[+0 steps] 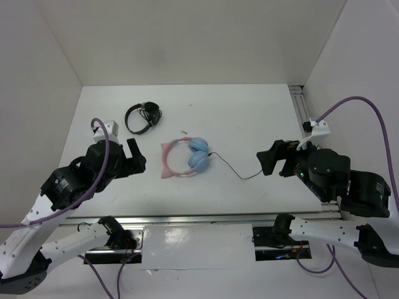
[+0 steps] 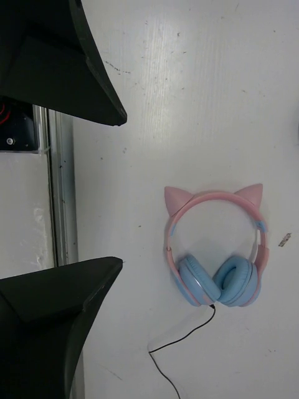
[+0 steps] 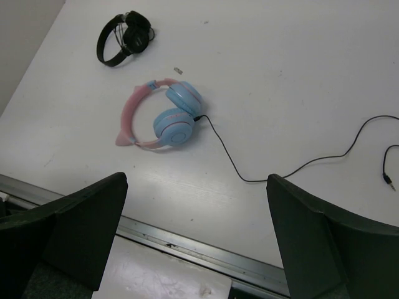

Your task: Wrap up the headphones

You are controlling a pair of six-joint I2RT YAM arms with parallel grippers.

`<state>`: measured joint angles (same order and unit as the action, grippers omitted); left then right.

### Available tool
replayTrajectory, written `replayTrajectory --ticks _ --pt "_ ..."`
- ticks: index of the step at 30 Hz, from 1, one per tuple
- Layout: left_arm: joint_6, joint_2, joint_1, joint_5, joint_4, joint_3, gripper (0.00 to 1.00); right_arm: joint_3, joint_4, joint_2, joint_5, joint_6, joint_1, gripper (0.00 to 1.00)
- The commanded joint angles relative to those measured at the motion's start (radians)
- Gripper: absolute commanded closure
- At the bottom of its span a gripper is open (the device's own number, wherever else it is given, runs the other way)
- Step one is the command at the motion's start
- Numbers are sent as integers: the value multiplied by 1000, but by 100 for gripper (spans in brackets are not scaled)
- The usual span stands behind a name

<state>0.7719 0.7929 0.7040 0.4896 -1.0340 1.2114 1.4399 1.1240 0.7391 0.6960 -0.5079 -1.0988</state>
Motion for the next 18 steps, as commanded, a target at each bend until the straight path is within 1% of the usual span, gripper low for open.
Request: replayTrajectory --ticks 1,5,7,10,11,12,13,15,16,17,18 --pt "36 2 5 24 -3 1 0 27 16 6 27 -6 5 0" --pt "36 12 5 6 20 -9 0 27 7 6 17 15 5 0" --pt "36 25 5 -5 46 -18 0 -7 -21 -3 -10 29 5 0" --pt "36 34 5 -58 142 -73 0 -105 -114 -35 -58 49 5 0" --pt "36 45 5 -80 257 -132 0 -143 -188 -44 -81 49 5 0" --pt "27 78 5 -97 314 -162 0 -224 -226 -32 -101 49 5 0" --pt "41 110 5 -97 359 -185 0 -260 -257 -17 -101 49 5 0" --pt "41 199 -46 -121 455 -208 0 -329 -326 38 -101 29 5 0" --pt "53 244 -60 -132 491 -208 0 -349 -357 39 -101 29 5 0" --pt "53 328 -86 -147 526 -222 0 -369 -389 39 -101 29 5 0" --pt "38 363 -86 -163 566 -231 0 -392 -462 25 -121 29 5 0"
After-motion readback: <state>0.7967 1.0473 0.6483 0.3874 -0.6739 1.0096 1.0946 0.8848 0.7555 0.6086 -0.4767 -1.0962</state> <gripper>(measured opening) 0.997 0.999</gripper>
